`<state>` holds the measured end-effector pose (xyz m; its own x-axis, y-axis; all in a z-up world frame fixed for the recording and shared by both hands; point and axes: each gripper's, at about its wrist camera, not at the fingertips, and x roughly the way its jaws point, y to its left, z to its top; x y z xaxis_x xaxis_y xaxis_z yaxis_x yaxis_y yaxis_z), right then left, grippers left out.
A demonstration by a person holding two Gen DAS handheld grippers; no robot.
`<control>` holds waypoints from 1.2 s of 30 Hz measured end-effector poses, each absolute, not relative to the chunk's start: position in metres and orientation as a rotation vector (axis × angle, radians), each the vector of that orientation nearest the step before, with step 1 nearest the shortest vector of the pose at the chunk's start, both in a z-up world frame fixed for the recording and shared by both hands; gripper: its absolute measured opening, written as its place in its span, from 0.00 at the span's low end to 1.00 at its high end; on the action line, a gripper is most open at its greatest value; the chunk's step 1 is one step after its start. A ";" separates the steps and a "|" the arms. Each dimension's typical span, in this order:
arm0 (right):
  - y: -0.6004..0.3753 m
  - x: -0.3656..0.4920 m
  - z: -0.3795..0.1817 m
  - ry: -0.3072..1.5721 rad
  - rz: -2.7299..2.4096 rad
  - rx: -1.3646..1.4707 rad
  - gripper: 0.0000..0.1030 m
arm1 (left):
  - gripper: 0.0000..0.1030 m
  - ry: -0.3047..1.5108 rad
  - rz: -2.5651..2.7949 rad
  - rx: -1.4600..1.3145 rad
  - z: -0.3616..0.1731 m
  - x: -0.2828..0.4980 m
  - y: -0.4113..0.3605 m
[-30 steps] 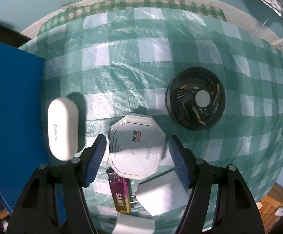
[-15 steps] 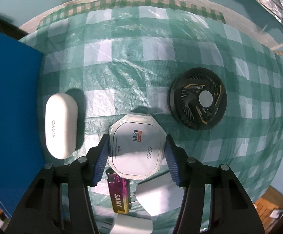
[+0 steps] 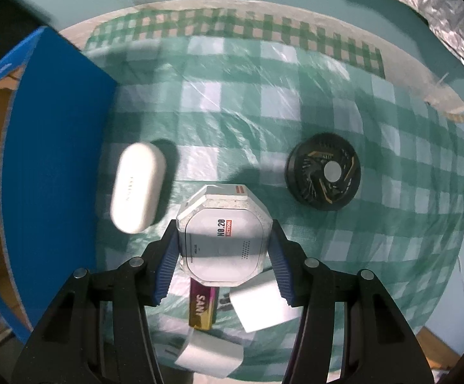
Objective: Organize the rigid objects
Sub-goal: 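Lift the octagonal package with the right tool and carry it over the box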
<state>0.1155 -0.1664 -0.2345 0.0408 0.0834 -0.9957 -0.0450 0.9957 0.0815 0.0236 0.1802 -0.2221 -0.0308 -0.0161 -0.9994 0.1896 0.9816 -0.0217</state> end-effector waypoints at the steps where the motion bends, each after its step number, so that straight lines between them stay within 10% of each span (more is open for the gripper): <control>1: -0.165 0.115 -0.230 1.520 0.107 0.026 0.52 | 0.04 1.595 -0.166 0.136 -0.222 0.023 0.180; 36: -0.069 0.130 -0.130 1.389 0.402 -0.118 0.52 | 0.04 1.594 -0.171 0.140 -0.220 0.022 0.177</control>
<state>0.1299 -0.0686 -0.1304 0.1252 0.2066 -0.9704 -0.3441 0.9264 0.1528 0.0221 0.1769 -0.2198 -0.0306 -0.0168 -0.9994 0.1957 0.9804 -0.0224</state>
